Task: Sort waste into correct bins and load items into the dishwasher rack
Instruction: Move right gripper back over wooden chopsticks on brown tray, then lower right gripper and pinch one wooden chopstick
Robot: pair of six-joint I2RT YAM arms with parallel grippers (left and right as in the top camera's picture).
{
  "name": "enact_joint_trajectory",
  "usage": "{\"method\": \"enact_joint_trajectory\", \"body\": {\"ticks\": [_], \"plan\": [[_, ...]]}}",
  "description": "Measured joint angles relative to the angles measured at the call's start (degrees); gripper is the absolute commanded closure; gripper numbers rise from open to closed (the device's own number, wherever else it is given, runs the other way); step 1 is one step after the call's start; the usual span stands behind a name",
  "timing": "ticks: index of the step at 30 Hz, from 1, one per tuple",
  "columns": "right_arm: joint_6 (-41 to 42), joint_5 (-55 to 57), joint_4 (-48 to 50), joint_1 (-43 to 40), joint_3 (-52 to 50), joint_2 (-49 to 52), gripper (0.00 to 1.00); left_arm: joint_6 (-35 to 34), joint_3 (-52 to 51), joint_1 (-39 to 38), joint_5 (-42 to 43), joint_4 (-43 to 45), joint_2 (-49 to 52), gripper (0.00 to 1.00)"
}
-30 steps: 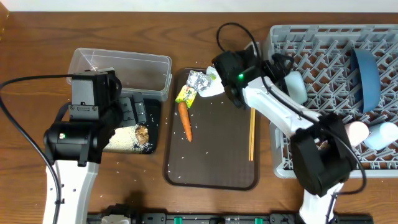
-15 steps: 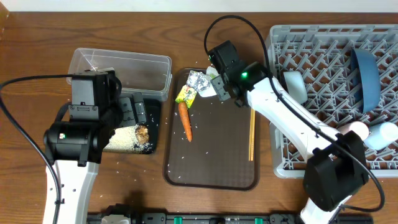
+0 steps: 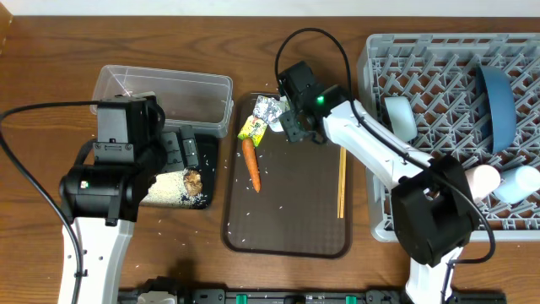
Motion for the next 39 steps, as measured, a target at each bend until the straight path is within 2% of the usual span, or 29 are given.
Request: {"method": "enact_joint_trajectory", "body": {"ticks": [4,7,10,12,15,19,26,29,39], "plan": [[3.04,-0.17,-7.69,-1.22,0.02,0.00,0.42,0.00,0.00,0.00,0.02,-0.04,0.00,0.02],[6.88,-0.31,-15.52,-2.62,-0.04,0.00,0.45,0.00,0.00,0.00,0.02,-0.04,0.00,0.02],[9.66,-0.44,-19.41,-4.04,-0.48,0.00,0.51,0.00,0.00,0.00,0.02,-0.02,0.00,0.02],[10.78,-1.20,-19.21,-4.72,-1.84,0.00,0.54,0.00,0.00,0.00,0.00,-0.02,0.00,0.02],[11.80,-2.78,-17.46,-4.76,-4.76,0.00,0.65,0.00,0.00,0.00,0.00,-0.02,0.00,0.02],[13.35,-4.09,-14.71,-4.37,-8.04,0.00,0.70,0.00,0.00,0.00,0.00,-0.02,0.00,0.02],[16.46,-3.17,-9.31,-4.42,-12.61,0.00,0.69,0.00,0.00,0.00,0.02,-0.02,0.00,0.02],[16.39,-2.99,-7.30,-4.52,-12.68,-0.07,0.71,0.00,0.00,0.00,0.00,0.00,0.00,0.02],[11.93,-3.26,-8.57,-4.55,-12.68,-0.96,0.70,0.00,0.00,0.00,0.02,-0.02,0.00,0.02]]}}
